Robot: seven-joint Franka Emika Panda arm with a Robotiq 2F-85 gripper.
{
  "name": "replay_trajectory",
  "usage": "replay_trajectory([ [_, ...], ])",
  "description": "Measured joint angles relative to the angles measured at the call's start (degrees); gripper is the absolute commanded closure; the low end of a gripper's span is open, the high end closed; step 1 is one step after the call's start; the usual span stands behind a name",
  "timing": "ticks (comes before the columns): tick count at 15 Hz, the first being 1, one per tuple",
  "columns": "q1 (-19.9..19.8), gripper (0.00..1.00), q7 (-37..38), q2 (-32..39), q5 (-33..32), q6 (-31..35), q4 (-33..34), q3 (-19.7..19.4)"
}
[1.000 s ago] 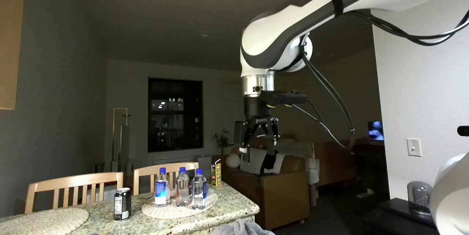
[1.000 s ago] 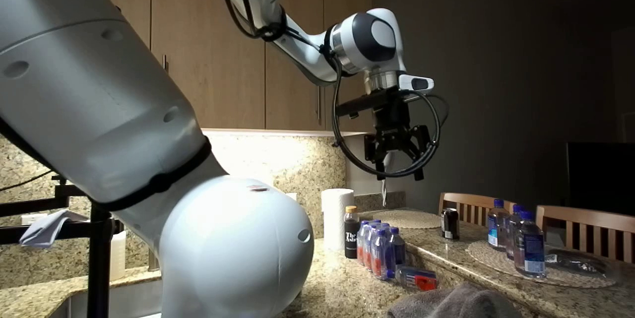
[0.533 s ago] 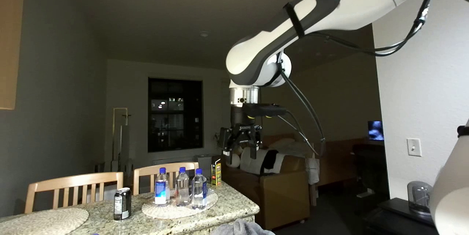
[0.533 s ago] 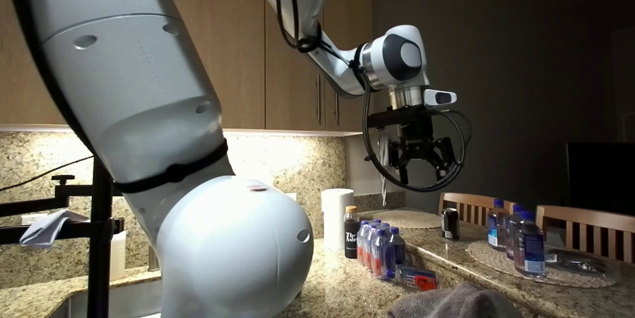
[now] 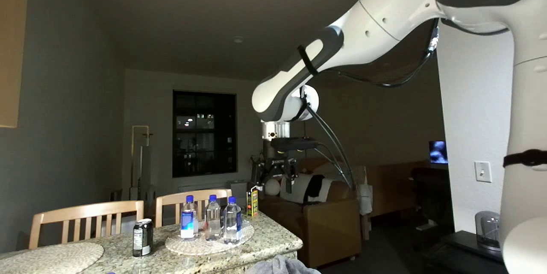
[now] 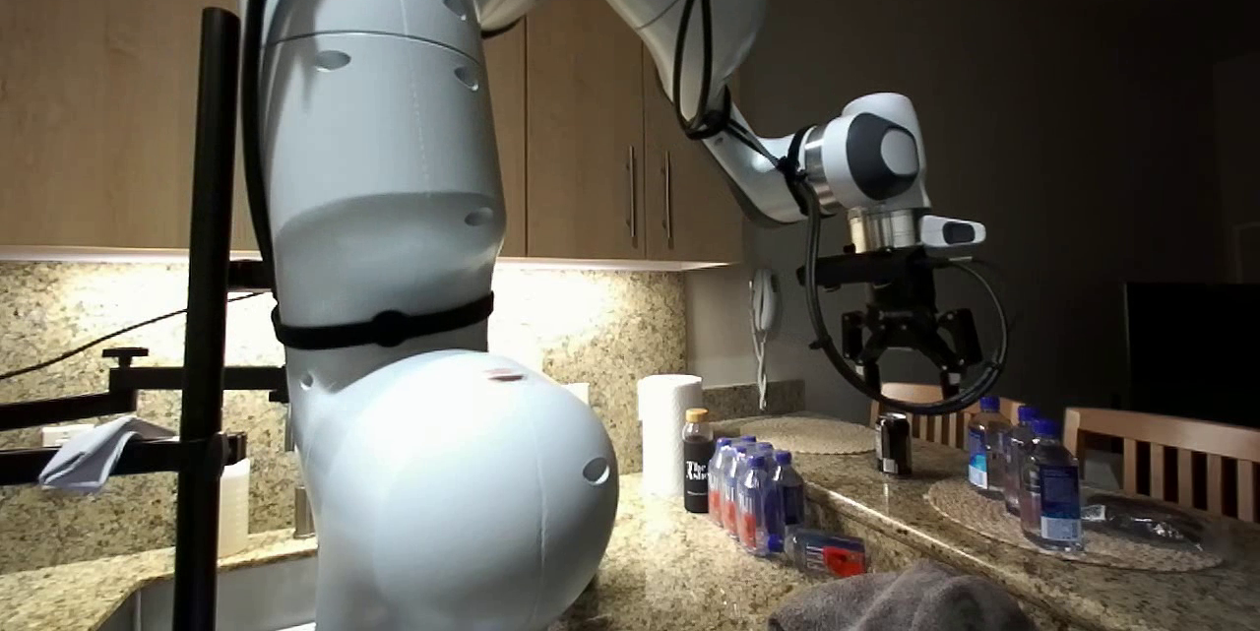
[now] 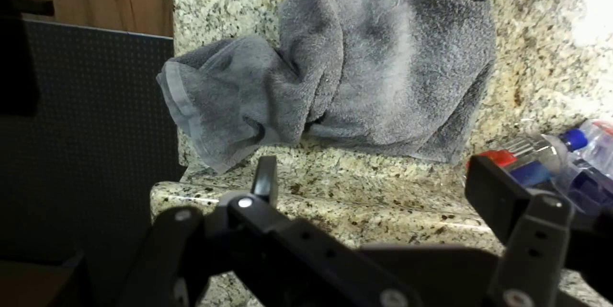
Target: Move the cloth
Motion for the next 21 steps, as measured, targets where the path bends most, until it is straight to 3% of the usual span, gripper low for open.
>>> replay_trajectory([
  [6, -0.73, 0.00, 0.00, 5.26, -0.03, 7.04, 1.48, -2.85],
  [21, -1.03, 0.00, 3.41, 10.67, -0.87, 10.12, -0.06, -4.45],
])
